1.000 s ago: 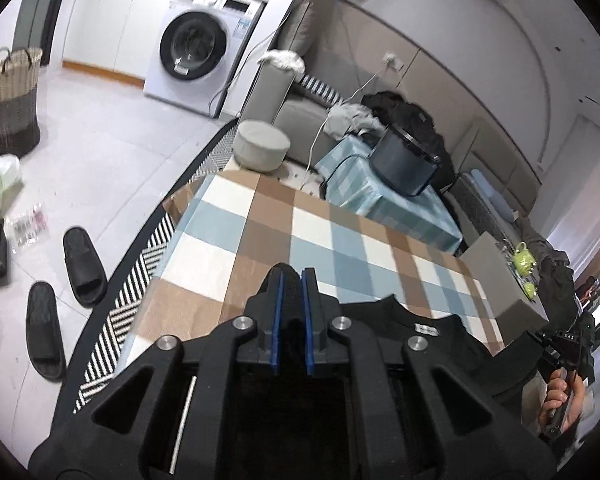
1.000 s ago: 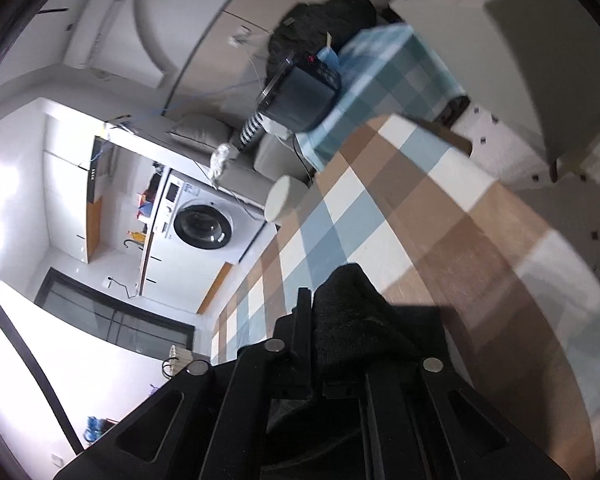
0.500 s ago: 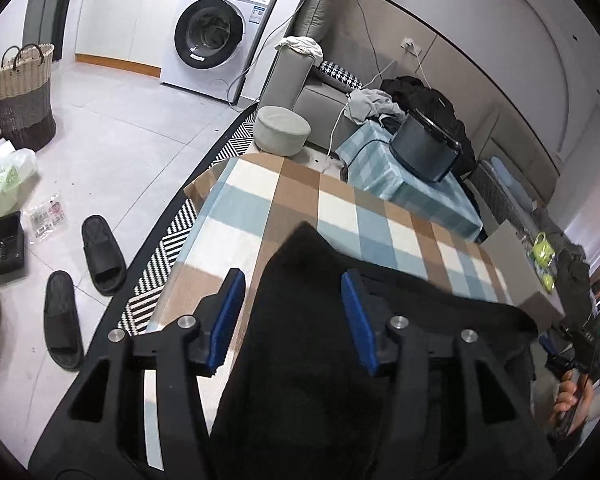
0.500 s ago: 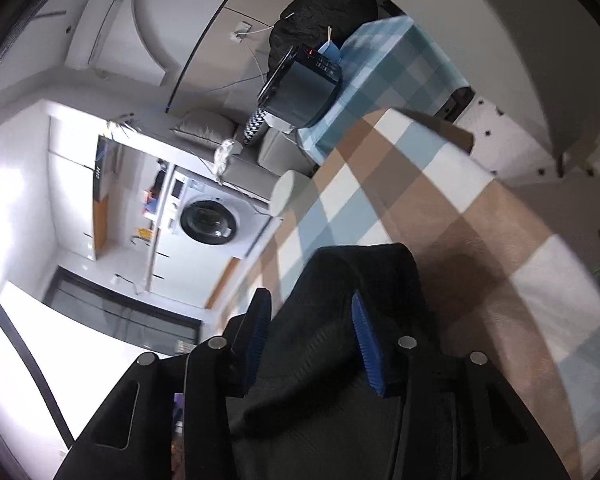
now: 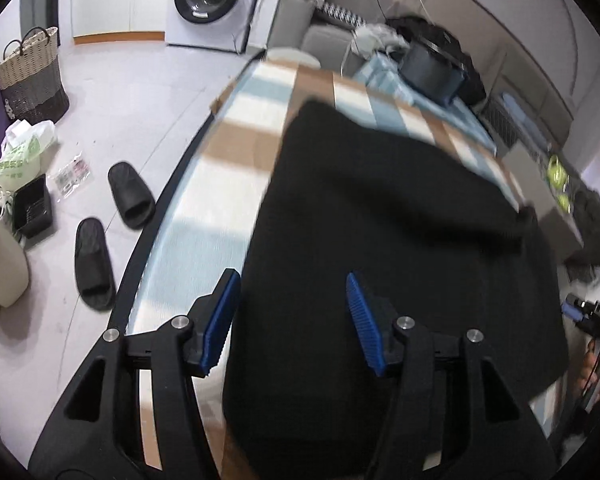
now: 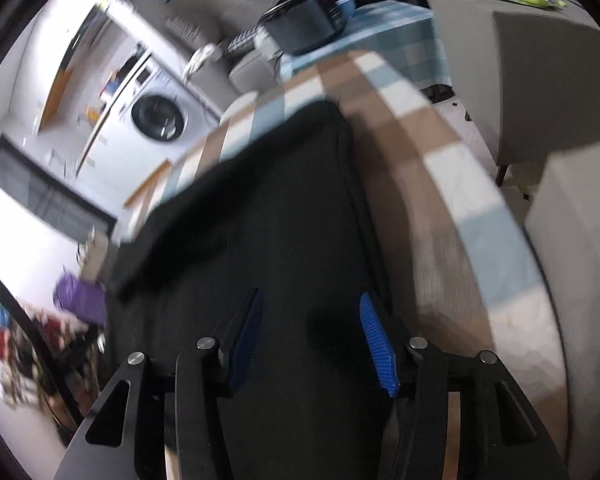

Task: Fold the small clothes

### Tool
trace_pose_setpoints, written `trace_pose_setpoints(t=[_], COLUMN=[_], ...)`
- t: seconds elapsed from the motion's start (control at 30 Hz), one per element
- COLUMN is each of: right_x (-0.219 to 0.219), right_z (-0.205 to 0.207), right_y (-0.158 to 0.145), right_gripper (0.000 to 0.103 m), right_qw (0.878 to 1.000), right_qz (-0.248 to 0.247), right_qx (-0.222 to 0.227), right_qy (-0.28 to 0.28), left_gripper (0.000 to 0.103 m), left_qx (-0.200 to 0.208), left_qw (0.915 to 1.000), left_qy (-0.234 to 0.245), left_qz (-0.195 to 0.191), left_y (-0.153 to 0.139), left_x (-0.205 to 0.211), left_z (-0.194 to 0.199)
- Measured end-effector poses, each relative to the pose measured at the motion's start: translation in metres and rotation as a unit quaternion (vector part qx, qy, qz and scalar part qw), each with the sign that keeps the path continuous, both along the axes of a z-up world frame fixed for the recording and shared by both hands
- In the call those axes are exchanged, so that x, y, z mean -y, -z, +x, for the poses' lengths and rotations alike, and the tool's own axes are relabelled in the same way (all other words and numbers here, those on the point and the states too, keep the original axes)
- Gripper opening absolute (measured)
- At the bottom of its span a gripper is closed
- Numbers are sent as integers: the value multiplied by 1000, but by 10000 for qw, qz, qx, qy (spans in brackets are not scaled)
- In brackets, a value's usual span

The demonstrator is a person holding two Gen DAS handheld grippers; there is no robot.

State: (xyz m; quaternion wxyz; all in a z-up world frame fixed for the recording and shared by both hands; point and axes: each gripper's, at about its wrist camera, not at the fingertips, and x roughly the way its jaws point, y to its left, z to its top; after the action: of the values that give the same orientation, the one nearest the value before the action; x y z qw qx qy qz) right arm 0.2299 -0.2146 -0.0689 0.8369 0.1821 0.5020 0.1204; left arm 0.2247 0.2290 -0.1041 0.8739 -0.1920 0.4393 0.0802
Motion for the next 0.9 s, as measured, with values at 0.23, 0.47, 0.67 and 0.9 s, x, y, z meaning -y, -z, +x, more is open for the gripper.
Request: trace_pose_setpoints(t=[0.23,0.47,0.67,0.9], right_x=[-19,-29,-29,-16], right_z=[-53,-67,-72,-98], right_y=[11,14,18,17], right_gripper=[52,40,16,14], right_qw=[9984,9965,9937,9944], right_qz=[-428,-664,-917,-862], right_qx=[90,209,313,147], right_qy=[-370,-458,-557,-590], left_gripper=[52,9,8,8], left_qx=[-279,-89,-38,-95], left_qw=[9996,9991,9994,9993], left_qy=[85,396,327,340], left_qz=[-42,132,91,94], left_y=[20,19,17,10], left_x=[21,50,57,74], left_z=[-43,-63,-91,-148])
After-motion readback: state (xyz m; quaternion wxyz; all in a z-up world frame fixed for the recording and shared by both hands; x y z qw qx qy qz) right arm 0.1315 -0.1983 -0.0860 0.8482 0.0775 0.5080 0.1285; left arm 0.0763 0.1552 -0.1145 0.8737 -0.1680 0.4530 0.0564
